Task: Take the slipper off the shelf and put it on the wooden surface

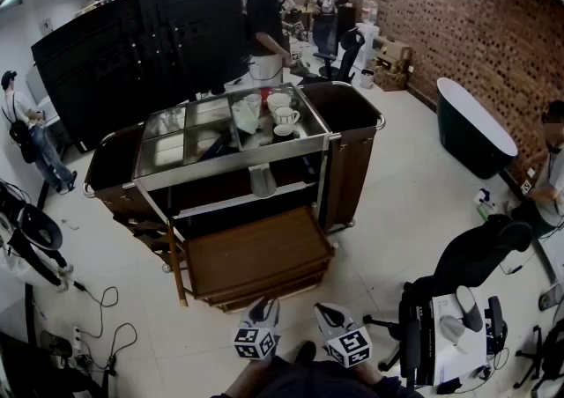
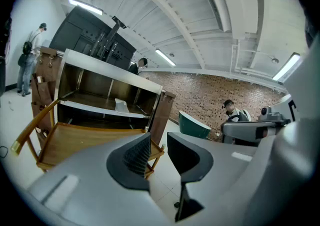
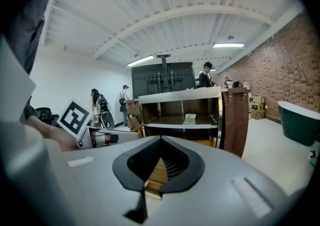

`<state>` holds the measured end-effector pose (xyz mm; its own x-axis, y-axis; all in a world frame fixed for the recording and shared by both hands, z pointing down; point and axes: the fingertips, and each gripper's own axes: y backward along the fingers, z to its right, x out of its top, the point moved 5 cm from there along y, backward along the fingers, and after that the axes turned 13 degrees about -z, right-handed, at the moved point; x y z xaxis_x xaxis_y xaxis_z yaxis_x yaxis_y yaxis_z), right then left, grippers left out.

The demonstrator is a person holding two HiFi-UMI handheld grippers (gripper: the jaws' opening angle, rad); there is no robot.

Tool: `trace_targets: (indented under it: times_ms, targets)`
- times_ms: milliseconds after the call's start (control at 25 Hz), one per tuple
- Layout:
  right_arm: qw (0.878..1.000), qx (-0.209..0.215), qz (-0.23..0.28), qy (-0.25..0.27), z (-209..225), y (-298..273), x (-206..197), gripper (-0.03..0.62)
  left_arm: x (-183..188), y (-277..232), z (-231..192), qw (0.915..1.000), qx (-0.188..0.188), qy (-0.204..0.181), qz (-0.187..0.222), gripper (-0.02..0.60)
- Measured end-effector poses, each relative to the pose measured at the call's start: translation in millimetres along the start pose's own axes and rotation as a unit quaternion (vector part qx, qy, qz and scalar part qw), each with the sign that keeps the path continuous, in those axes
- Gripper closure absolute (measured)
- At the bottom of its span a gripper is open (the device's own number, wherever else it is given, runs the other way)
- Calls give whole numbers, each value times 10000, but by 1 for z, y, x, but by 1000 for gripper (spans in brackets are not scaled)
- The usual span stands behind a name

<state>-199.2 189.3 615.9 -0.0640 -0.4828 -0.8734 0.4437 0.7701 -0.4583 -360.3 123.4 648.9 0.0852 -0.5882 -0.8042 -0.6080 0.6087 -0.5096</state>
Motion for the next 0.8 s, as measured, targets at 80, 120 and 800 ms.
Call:
trace_targets:
  times_ms: [80,120,800]
  targets:
    - [9996,-293,18,-50,40,9,11,594,26,-45,11,9996,-257,-74,-29,471]
    - [9991,-410,21,-76,57,12,16,594,38,-64,14,9993,-344,-113,-51,469]
    - [9969,-455,20,-646,145,-67,78,592,209,-305,-72,9869,489,-1282,-845,400]
